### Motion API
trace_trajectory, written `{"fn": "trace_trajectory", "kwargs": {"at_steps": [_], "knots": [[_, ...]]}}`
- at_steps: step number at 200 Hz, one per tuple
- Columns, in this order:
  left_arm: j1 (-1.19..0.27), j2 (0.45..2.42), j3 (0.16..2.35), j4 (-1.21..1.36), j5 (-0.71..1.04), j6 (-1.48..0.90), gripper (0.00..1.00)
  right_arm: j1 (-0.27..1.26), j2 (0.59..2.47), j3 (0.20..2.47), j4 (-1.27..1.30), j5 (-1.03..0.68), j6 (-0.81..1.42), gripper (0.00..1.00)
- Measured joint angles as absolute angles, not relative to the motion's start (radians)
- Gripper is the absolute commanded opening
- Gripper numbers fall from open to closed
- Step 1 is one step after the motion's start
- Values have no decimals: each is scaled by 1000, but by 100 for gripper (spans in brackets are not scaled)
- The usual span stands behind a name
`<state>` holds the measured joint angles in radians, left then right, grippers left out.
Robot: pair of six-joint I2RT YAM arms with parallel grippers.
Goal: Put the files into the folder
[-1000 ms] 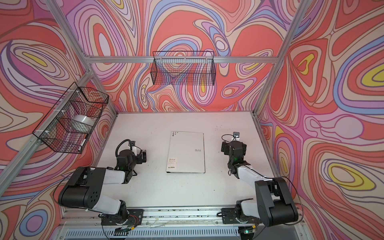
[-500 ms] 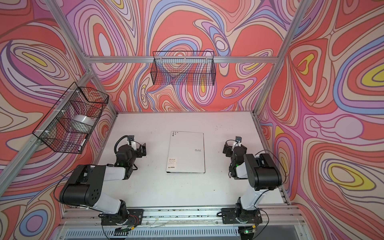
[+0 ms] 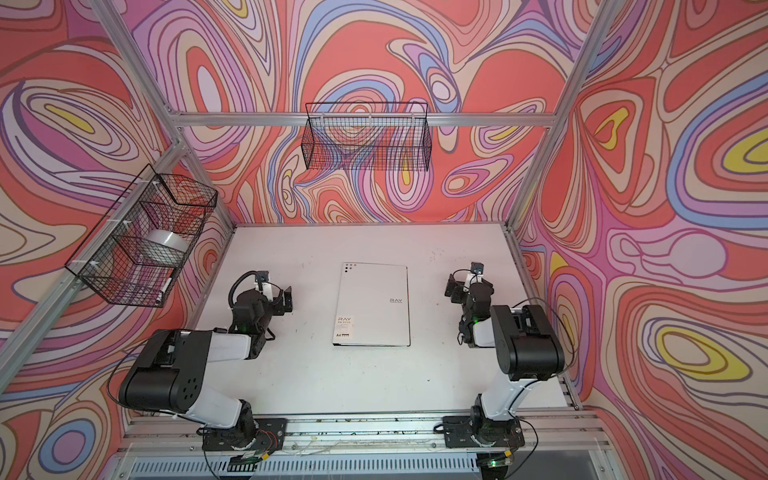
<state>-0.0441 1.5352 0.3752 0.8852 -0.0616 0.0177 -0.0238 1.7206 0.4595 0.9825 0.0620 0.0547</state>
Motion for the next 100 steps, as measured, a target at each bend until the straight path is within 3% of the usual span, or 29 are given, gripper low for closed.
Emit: {"fn": "trace_trajectory", "kwargs": {"at_steps": [100], "knots": [[-44,1535,375,885,-62,18,100,-24,1721,459,977,62,55,99]]}}
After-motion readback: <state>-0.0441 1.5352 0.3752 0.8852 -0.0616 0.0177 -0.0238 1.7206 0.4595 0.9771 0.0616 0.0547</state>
